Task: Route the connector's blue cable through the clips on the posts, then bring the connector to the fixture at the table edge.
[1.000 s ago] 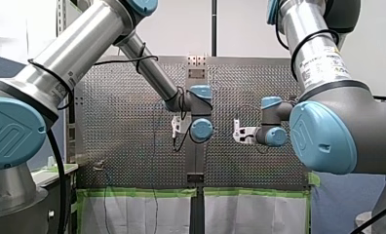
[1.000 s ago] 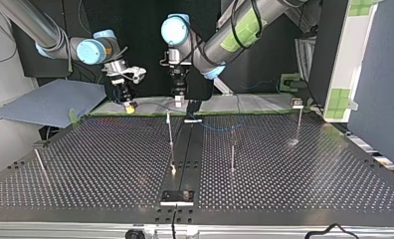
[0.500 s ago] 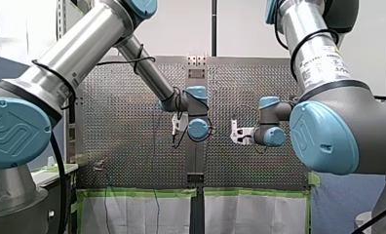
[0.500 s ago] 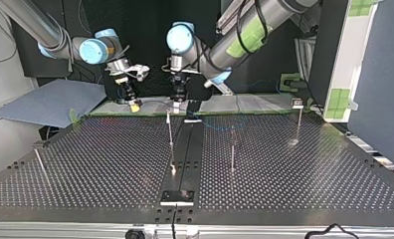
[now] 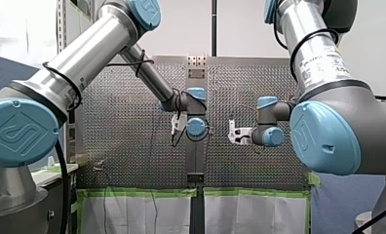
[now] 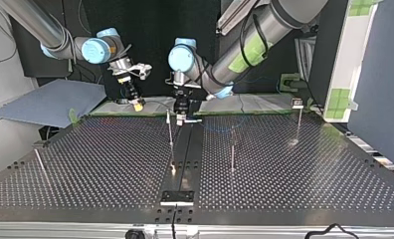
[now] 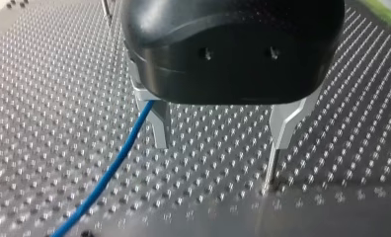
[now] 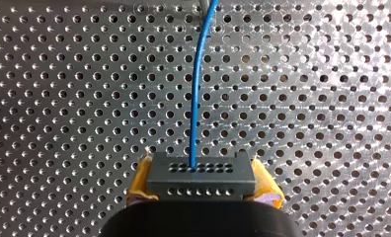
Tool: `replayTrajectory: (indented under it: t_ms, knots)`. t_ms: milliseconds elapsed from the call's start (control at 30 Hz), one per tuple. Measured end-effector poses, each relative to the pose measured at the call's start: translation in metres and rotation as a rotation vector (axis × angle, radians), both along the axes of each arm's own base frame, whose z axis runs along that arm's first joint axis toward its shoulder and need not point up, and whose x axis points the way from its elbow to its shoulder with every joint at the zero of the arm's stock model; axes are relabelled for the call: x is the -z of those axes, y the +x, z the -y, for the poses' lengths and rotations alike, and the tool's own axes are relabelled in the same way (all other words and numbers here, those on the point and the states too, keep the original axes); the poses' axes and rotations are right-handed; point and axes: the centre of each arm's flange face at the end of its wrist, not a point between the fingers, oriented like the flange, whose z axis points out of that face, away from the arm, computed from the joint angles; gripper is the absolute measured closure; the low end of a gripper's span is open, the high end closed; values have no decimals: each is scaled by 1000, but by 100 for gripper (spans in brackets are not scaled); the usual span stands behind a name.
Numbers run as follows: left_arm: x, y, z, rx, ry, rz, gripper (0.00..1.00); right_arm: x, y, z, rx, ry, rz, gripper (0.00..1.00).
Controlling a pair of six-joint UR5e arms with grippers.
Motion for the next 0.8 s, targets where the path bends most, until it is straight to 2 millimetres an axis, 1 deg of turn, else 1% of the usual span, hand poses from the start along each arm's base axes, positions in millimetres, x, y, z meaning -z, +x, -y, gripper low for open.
replayTrajectory:
  t_ms: [33, 67, 100, 133, 167, 200, 233, 267, 300, 333, 367, 400, 467, 500, 533, 567, 800]
  knots:
    - [-1, 2, -1, -3, 1, -2, 0, 0, 0, 0, 0, 0, 0, 100]
    - [-2, 3, -2, -6, 4, -6, 4, 0, 0, 0, -1, 0, 0, 100]
    - [-2, 4, -3, -9, 8, -12, 18, 0, 1, -1, -2, 0, 0, 100]
    - [-1, 4, -4, -11, 12, -17, 18, 0, 1, -1, -2, 0, 0, 100]
    - [-1, 4, -4, -12, 15, -21, 28, 0, 1, -1, -2, 0, 0, 100]
    - [-1, 4, -5, -13, 18, -26, 28, 0, 1, -1, -3, 0, 0, 100]
    - [-1, 4, -5, -13, 20, -28, 42, 0, 1, -1, -3, 0, 0, 100]
    - [0, 3, -5, -13, 22, -30, 62, 0, 1, -1, -3, 0, 0, 100]
    - [0, 2, -5, -14, 24, -34, 73, 0, 1, -1, -2, 1, 0, 100]
    - [0, 2, -5, -15, 26, -36, 73, 0, 1, -1, -1, 2, -1, 100]
    - [1, 1, -5, -17, 29, -39, 82, 0, 1, -1, 0, 2, -1, 100]
    - [2, 0, -6, -21, 32, -43, 88, 0, 0, -1, 2, 3, -1, 100]
    - [3, -2, -7, -27, 36, -48, 88, 0, -1, 0, 7, 4, -2, 100]
    - [5, -3, -9, -34, 37, -50, 85, 1, -2, 1, 12, 6, -3, 100]
    - [7, -4, -11, -40, 38, -51, 85, 1, -3, 1, 17, 7, -4, 100]
    - [9, -4, -12, -46, 37, -52, 82, 1, -4, 2, 23, 9, -4, 100]
    - [28, -14, -27, -84, 17, -54, 82, 2, -14, 7, 85, 23, -10, 100]
